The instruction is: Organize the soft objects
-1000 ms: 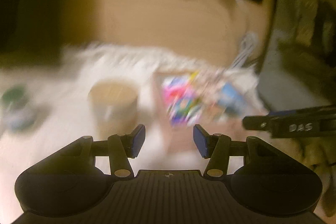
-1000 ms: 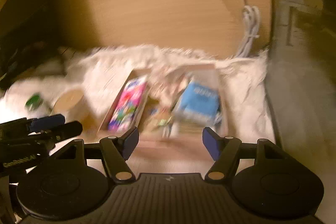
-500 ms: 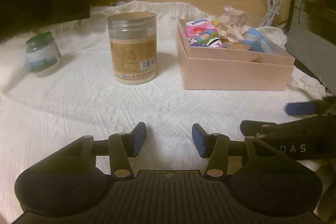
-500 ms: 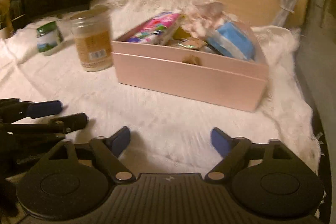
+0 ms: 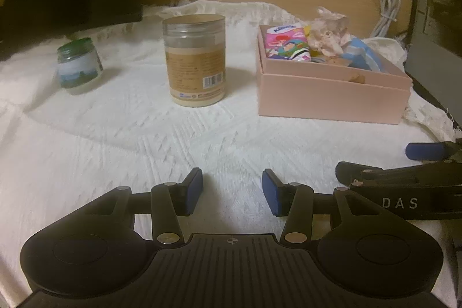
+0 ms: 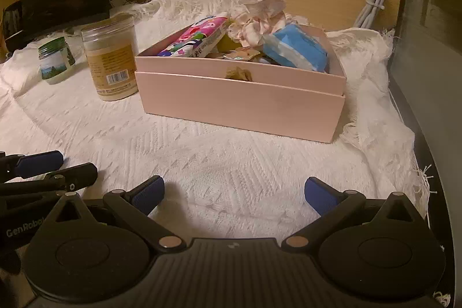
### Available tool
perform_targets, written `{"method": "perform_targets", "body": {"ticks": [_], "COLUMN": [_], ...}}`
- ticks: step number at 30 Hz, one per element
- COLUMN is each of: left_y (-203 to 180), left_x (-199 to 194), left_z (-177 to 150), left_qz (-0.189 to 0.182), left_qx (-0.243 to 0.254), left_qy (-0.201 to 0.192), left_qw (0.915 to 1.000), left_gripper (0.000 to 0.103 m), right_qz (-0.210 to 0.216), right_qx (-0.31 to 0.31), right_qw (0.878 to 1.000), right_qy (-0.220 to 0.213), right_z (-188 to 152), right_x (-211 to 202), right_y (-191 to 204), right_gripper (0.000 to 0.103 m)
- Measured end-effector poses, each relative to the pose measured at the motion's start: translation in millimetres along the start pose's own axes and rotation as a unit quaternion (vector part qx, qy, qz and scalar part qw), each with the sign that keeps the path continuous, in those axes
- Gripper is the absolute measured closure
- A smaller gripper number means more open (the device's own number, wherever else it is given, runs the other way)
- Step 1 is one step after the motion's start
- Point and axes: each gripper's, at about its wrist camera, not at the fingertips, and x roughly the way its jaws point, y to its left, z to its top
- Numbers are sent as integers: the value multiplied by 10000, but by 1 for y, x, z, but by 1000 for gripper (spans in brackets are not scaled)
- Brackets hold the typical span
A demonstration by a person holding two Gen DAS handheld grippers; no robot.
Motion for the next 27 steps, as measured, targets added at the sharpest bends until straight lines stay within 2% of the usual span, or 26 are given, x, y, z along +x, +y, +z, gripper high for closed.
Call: {"method": "perform_targets", "body": {"ticks": [27], "left_y": [1], "left_x": [-1], "left_z": [0], "left_qz": [13], "left_qx": [-19], "left_qy": [-16], "left_qw": [10000], "left_gripper": [52], "right_qz": [79], "right_qx": [-37], "right_qw": [10000], "right_qy": [6], "right_z": [0], "right_x": [1], "right_y": [-2], "right_gripper": [0]}}
